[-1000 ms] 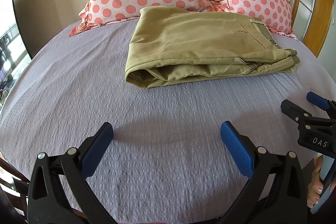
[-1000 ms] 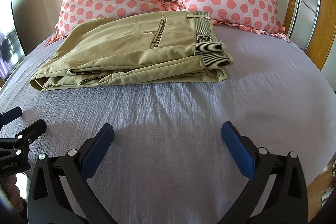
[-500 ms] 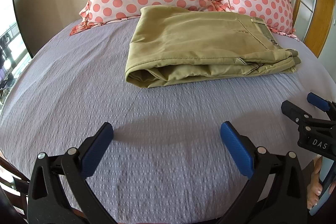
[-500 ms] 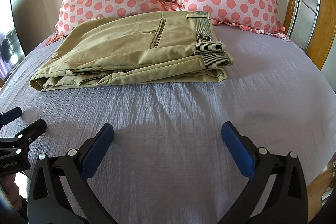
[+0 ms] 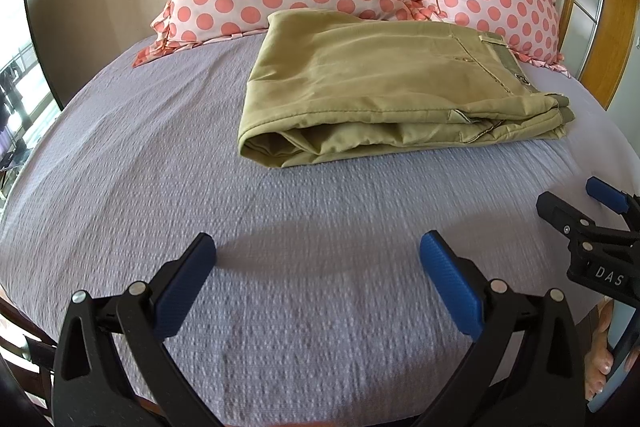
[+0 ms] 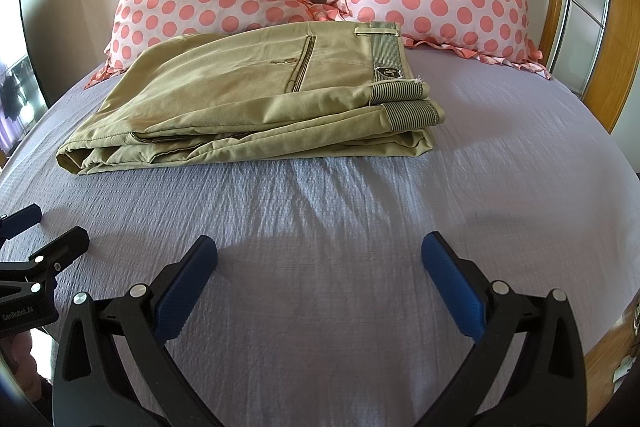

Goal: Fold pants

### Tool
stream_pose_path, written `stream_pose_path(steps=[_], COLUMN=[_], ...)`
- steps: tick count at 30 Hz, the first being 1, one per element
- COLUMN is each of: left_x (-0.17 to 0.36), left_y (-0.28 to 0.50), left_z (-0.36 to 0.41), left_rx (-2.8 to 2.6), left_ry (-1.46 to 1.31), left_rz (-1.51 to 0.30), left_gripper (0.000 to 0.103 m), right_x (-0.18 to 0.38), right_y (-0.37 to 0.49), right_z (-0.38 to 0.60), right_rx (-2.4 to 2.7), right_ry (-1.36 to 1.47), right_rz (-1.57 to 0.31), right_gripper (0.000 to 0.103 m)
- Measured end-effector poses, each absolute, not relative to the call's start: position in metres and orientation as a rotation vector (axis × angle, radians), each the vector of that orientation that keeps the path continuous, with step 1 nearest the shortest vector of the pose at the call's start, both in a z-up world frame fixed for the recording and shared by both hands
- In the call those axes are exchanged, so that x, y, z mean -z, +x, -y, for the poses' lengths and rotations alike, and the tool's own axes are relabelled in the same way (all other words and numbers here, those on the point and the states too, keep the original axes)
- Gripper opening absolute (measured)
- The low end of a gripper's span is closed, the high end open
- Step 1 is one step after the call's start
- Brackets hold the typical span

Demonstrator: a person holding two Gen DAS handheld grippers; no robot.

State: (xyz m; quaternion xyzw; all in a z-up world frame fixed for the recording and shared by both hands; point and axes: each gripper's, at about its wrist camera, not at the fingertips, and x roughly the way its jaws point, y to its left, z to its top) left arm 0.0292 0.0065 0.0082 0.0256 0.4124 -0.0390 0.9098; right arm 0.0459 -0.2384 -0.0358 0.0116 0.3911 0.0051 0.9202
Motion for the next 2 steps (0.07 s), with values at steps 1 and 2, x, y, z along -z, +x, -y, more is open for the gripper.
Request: stream_pose_path(steps=[1,2], left_x=[-0.0081,-0.008], left_y=[0.0289,0.0288], left_z=[-0.0064,-0.0065], left_rx=[0.08,0.08], left_ry=[0.053,0.054], left_rz=[-0.851,-0.851], left_gripper=[0.101,0.101], right_x=[0.0355,0.0357], right_y=[0.046,0.0459], right_z=[0.2384,0.2385], right_rx=[-0.01,-0.011], right_ry=[0.024,0.024], right_rz=[-0.803,-0.804], right_gripper=[0.102,0.102])
